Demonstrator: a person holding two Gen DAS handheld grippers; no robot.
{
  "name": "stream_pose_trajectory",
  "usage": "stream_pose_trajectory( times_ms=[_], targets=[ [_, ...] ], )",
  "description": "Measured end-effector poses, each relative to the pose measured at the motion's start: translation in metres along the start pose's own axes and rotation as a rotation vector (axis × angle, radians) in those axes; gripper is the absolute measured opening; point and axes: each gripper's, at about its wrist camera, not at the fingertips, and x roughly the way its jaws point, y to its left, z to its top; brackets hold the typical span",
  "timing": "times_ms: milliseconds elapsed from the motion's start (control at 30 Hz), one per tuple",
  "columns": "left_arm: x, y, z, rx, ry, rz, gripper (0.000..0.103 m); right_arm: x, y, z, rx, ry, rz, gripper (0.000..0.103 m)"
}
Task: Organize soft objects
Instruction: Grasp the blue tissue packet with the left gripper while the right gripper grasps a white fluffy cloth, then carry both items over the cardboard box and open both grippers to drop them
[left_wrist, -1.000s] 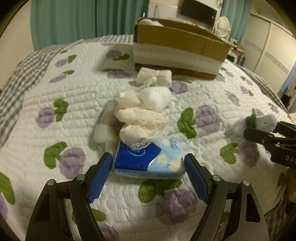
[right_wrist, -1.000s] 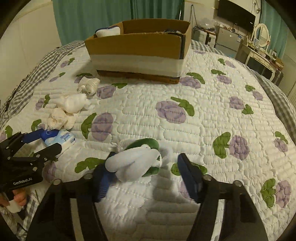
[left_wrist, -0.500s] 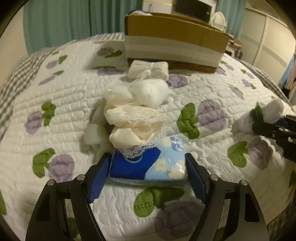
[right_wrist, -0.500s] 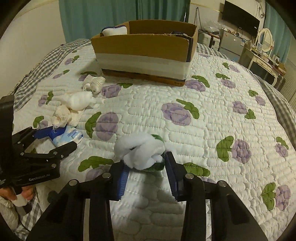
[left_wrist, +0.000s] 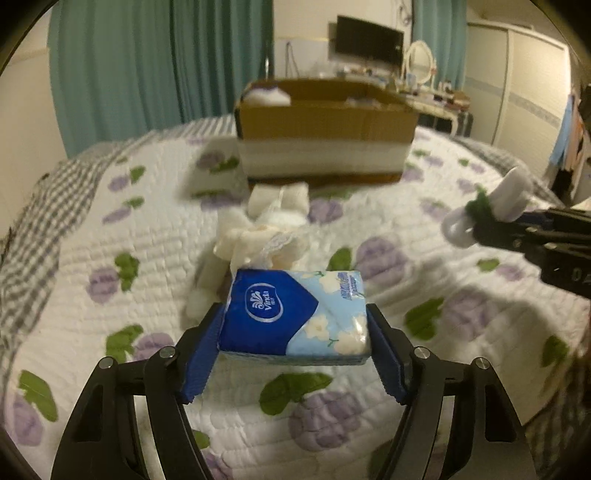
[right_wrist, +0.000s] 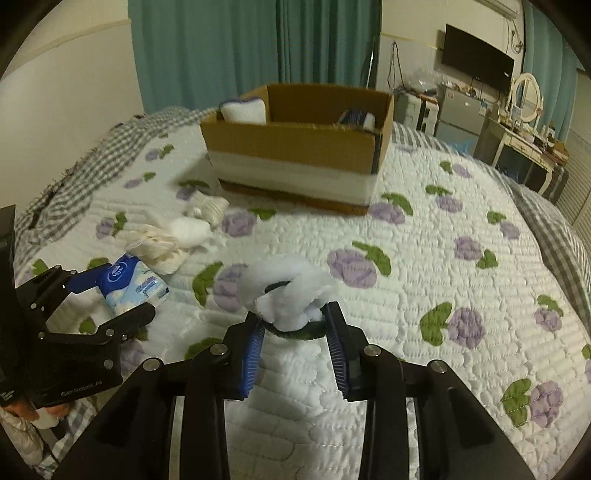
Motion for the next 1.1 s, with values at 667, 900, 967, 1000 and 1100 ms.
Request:
stream_pose_trajectory(
  times_ms=[667, 900, 967, 1000, 1100],
  targets=[
    [-0.033, -0.001, 0.124, -0.006, -0.211, -0.001, 0.073, -0.050, -0.015, 0.140, -0.115, -0.236, 0.001, 0.032],
    [0.009, 0.002, 0.178, 0.007, -0.248, 0.034, 0.073, -0.011, -0.042, 0.194, -0.077, -0.233, 0.016, 0.032],
    [0.025, 0.003, 0.189, 0.021, -0.254, 0.047, 0.073, 0.003, -0.049, 0.201, -0.070, -0.235, 0.017, 0.032],
    [0.031, 0.003, 0.192, 0.025, -0.253, 0.050, 0.073, 0.013, -0.055, 0.206, -0.055, -0.238, 0.026, 0.032],
    [0.060, 0.005, 0.199, 0.038, -0.231, 0.064, 0.073, 0.039, -0.065, 0.215, 0.003, -0.235, 0.063, 0.032]
  ],
)
